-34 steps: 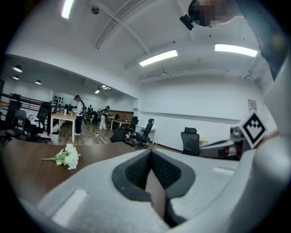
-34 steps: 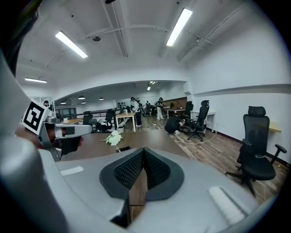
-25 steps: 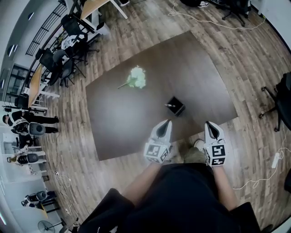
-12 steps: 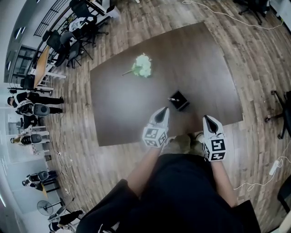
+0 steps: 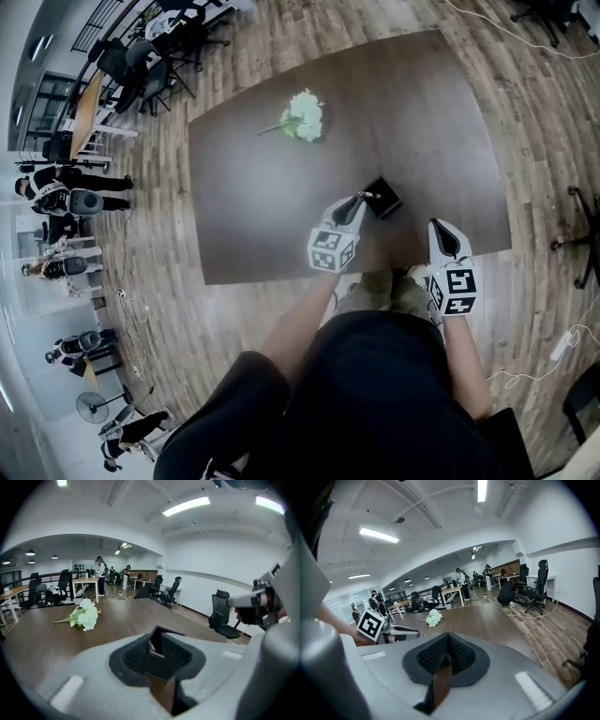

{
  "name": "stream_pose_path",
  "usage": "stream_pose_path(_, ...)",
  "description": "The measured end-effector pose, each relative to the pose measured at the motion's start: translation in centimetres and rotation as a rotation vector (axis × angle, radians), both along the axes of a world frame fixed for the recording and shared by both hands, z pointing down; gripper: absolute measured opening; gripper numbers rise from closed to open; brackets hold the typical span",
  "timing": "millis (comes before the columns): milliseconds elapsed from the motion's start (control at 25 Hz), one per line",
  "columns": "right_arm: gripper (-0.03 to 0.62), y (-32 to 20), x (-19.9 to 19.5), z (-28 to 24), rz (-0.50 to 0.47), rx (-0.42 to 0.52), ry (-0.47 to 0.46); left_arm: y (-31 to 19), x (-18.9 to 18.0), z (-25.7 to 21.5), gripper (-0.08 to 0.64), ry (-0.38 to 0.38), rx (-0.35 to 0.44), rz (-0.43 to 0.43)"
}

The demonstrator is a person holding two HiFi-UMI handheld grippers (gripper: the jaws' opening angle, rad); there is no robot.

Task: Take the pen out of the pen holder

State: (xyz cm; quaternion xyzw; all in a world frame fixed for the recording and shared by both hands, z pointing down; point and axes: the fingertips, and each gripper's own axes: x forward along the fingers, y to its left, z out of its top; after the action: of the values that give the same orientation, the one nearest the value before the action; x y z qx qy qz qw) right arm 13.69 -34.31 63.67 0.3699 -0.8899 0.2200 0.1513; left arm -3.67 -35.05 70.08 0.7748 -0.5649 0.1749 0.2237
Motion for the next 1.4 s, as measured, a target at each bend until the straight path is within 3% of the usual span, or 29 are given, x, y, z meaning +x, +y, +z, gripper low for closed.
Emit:
stream_pose_path(280, 0.002, 0.6, -0.8, 1.6, -0.002, -0.029, 0.023, -2.4, -0.5, 2.4, 0.126, -0.047, -0.030, 0.015)
stream_pose_path(560, 0.002, 1.2, -0.8, 2.5, 0.006, -0.053, 0.040, -3.5, -0.4, 3.4, 0.119, -0.065, -0.058, 0.036)
stream_pose_path(920, 0.002, 0.5, 0.0, 2.7, 0.018, -0.038, 0.062, -3.2, -0.4, 3.7, 0.081, -0.161, -0.057, 0.026)
stream_pose_path(1160, 0.000, 1.0, 0.4, 3.2, 0.025, -0.050, 0.069, -2.3, 1.0, 3.5, 0.071, -0.149, -0.051, 0.069)
stream_pose_path(1400, 0.002, 1.5, 1.1, 3.7, 0.043, -0.055, 0.079, -2.7, 0.5, 3.8, 0.071, -0.115, -0.038, 0.035)
